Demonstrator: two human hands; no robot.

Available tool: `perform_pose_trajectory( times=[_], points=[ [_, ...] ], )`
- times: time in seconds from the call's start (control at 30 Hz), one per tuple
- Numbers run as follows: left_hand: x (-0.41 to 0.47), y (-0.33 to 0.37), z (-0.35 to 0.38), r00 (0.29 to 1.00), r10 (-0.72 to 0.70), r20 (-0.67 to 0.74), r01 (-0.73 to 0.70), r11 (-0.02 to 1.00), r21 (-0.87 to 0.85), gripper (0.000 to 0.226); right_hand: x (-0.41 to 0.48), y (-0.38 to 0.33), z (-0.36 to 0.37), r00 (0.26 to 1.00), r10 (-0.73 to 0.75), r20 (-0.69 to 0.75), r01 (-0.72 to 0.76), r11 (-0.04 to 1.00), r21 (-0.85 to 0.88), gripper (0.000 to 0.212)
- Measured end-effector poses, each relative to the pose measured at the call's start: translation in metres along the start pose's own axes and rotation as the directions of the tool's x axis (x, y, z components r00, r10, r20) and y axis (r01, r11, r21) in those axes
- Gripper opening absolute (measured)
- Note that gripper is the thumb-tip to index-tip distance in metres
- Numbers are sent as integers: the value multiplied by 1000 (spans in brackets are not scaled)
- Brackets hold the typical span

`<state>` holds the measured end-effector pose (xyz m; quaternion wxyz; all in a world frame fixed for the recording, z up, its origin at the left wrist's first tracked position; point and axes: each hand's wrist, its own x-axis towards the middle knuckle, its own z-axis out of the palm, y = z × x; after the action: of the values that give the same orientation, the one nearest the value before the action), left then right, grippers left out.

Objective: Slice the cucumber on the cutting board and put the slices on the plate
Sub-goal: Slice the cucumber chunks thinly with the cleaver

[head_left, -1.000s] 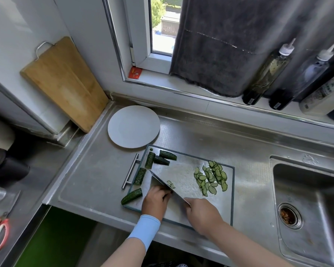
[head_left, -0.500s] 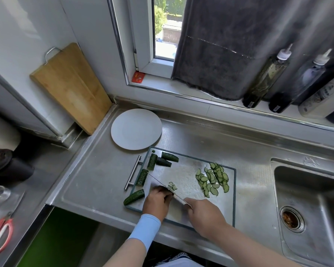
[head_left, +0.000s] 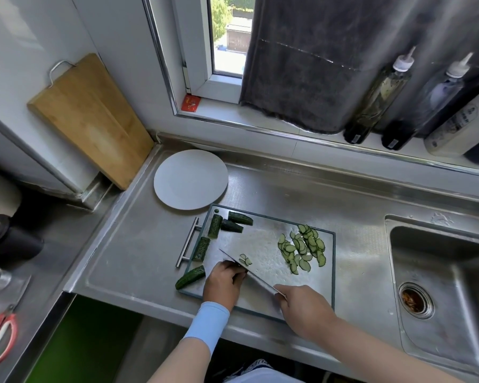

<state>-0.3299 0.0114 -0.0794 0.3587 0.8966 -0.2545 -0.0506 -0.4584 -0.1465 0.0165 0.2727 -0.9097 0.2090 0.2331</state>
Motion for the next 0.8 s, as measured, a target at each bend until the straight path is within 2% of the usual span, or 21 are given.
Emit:
perform_pose_trajectory(
  times=[0.2, 0.47, 0.6, 0.8],
  points=[
    [-1, -5, 5, 1000, -21, 0, 21, 1000, 12, 21, 22, -23, -3, 1000, 7, 31, -7, 1000, 16, 33],
    [0, -3, 2, 999, -34, 24, 33, 998, 47, 18, 30, -35, -4, 999, -28, 29, 29, 999, -30, 14],
    [-1, 2, 0, 999, -43, 5, 43, 999, 34, 18, 19, -28, -3, 999, -52, 0, 52, 998, -28, 13],
    [-1, 5, -5, 1000, 22, -8, -22, 999, 44, 19, -3, -7, -4, 999, -44, -16, 44, 999, -5, 18]
  ],
)
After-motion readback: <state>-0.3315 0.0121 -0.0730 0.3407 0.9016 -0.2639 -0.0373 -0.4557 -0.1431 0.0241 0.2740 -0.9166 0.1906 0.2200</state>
